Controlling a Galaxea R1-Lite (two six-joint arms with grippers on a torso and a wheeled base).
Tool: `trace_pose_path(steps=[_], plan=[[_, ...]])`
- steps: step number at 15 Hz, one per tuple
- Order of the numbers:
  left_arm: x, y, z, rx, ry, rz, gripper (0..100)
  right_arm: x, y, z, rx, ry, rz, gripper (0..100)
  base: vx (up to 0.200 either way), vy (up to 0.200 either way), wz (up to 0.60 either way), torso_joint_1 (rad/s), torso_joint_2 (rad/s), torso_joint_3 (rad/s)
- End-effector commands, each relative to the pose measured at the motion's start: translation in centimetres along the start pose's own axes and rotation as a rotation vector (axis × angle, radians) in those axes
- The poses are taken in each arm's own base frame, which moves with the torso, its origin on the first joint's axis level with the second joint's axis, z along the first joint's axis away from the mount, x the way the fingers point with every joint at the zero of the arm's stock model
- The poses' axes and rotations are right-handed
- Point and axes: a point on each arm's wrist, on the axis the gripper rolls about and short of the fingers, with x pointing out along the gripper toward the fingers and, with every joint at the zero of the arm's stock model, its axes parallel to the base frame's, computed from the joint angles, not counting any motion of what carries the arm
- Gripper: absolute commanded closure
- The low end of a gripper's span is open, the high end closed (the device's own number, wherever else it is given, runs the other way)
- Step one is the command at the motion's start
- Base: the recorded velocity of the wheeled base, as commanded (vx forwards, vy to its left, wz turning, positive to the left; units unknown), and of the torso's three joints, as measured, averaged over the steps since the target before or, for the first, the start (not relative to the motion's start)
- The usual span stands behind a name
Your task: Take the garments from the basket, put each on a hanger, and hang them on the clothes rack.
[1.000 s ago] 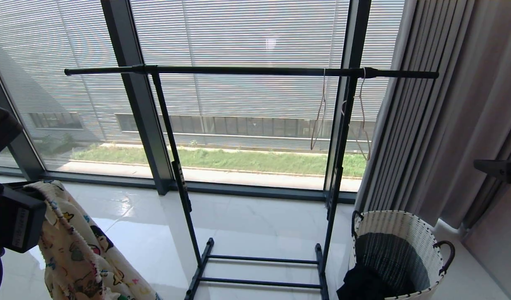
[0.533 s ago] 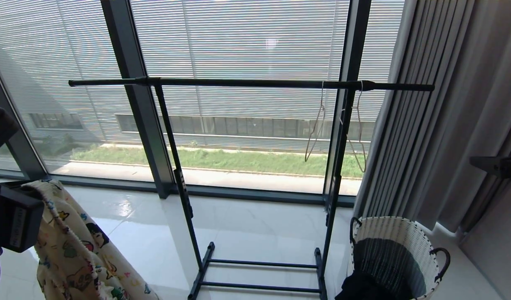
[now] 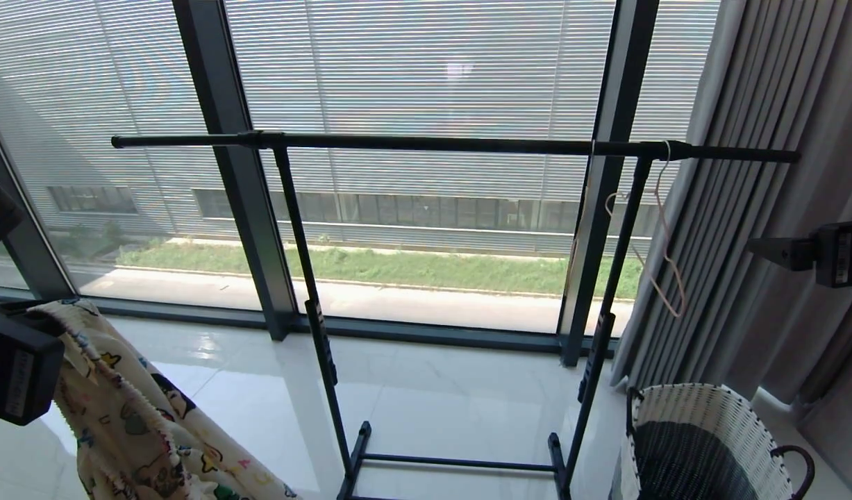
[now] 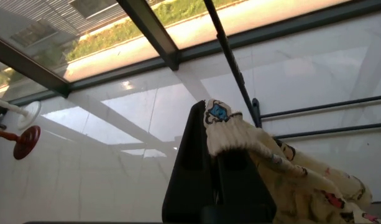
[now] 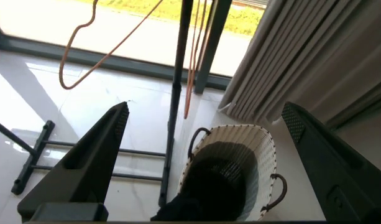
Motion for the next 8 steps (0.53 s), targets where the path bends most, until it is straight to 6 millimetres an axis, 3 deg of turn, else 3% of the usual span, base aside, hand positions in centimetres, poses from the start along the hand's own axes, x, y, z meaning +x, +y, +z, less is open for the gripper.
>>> trace_pose_path(steps=[1,7,8], plan=[[0.0,0.0,-0.1,0.005,0.000,-0.001,100,0.5,0.0,-0.2,-0.001,0.017,-0.006,0,0.000,0.000,0.00,0.000,0.00,0.000],[0.2,0.0,0.4,-0.022,-0.067,0.019,100,0.9,-1.4,-0.3,0.017,0.031,-0.070,0,0.000,0.000,0.00,0.000,0.00,0.000],[0.3,-0.1,0.4,-0.020,-0.063,0.018,100,1.2,-1.4,-0.4,0.017,0.039,-0.072,0,0.200,0.000,0.00,0.002,0.00,0.002]])
